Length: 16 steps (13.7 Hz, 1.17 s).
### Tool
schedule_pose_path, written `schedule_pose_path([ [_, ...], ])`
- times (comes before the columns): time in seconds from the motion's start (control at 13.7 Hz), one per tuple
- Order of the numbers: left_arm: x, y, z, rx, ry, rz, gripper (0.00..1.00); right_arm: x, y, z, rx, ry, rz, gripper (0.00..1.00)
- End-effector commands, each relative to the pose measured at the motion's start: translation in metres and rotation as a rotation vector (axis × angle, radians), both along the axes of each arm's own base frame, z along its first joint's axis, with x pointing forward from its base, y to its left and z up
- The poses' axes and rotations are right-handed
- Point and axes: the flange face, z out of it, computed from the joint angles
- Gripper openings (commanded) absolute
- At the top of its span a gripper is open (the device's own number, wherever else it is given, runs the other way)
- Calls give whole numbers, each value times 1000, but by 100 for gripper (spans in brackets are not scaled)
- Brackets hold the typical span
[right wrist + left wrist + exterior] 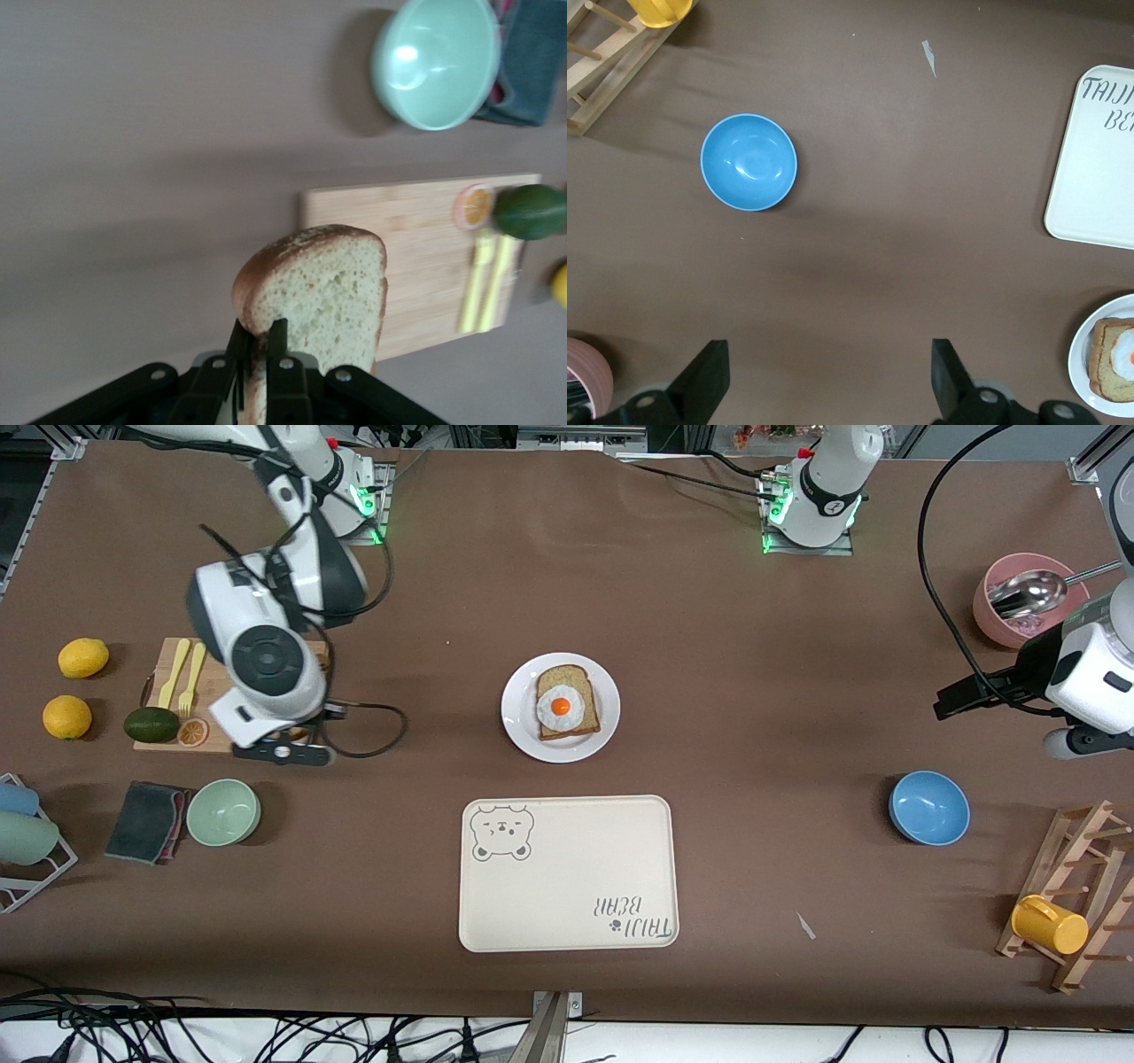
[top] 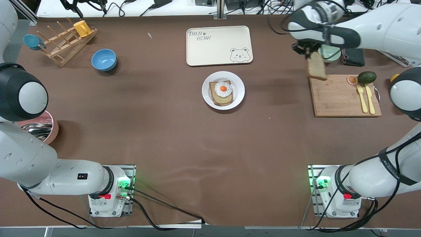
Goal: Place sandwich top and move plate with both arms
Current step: 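Carry the bread slice with the right gripper onto the egg toast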
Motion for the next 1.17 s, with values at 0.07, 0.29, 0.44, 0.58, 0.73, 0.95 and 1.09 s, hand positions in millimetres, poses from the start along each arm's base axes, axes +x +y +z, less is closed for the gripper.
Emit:
schedule_pose_path([
  [0.07, 0, -5, -7, -16, 29, 4, 100, -6, 100, -28, 37, 20, -58, 0],
  [0.29, 0, -4, -8, -14, 27, 5, 100, -27, 180, -44, 74, 7, -90, 0],
  [0.44, 0, -4, -9, -14, 30, 4, 100, -33, 220, -44, 115, -36, -140, 0],
  [0.58, 0, -4, -10, -14, 32, 4, 100, -47, 250, -42, 149, -76, -144, 0],
  [0.73, 0, -4, -13, -14, 38, 4, 100, -67, 278, -53, 182, -73, -140, 0],
  [0.95, 0, -7, -13, -14, 40, -1, 100, -71, 311, -69, 304, -140, -144, 0],
  [1.09, 0, -8, -13, -14, 40, -2, 100, -68, 316, -81, 343, -154, -154, 0],
])
